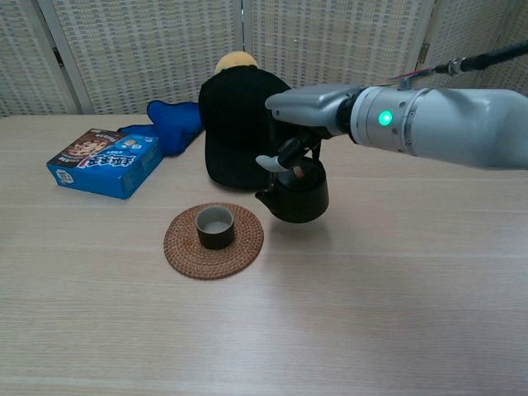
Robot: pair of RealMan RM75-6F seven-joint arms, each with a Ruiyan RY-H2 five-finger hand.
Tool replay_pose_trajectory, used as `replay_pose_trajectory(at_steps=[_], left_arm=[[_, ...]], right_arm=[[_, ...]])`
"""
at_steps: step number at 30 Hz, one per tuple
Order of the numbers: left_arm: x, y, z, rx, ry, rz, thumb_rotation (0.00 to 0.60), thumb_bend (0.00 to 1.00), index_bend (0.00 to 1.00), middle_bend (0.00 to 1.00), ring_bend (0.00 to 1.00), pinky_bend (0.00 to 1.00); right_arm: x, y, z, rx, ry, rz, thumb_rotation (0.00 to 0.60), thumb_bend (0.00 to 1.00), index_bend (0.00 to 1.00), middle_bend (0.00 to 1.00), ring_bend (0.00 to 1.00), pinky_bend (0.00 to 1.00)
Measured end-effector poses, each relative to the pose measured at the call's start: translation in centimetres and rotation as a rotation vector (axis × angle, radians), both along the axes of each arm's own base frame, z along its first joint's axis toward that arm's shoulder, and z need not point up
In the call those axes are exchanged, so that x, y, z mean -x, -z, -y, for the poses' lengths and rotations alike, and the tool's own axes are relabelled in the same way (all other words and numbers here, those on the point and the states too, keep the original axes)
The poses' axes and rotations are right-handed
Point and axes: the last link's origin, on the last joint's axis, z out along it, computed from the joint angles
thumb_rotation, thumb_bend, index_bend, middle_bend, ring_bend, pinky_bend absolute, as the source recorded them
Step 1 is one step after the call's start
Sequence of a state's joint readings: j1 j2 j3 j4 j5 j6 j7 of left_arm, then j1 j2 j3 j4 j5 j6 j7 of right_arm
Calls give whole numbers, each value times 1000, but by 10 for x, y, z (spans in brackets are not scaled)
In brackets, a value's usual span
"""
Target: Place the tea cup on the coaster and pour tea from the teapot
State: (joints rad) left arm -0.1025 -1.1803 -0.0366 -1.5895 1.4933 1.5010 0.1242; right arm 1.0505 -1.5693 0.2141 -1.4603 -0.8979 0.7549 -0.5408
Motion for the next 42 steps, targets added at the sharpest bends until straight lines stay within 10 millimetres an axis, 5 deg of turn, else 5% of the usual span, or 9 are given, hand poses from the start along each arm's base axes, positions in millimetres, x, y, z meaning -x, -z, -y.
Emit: replay_pose_trajectory(at_steps=[10,42], left_arm=[[2,-3,3,-11,-5,2,110,62,188,232,294,82],[13,-6,15,-37,-38,10,107,62,188,233,294,73]], right_arm=[[-15,13,5,1,-28,-30,333,461,1000,1000,1000,546],[-53,44,5,61,-262,-190,332,461,1000,1000,1000,551]])
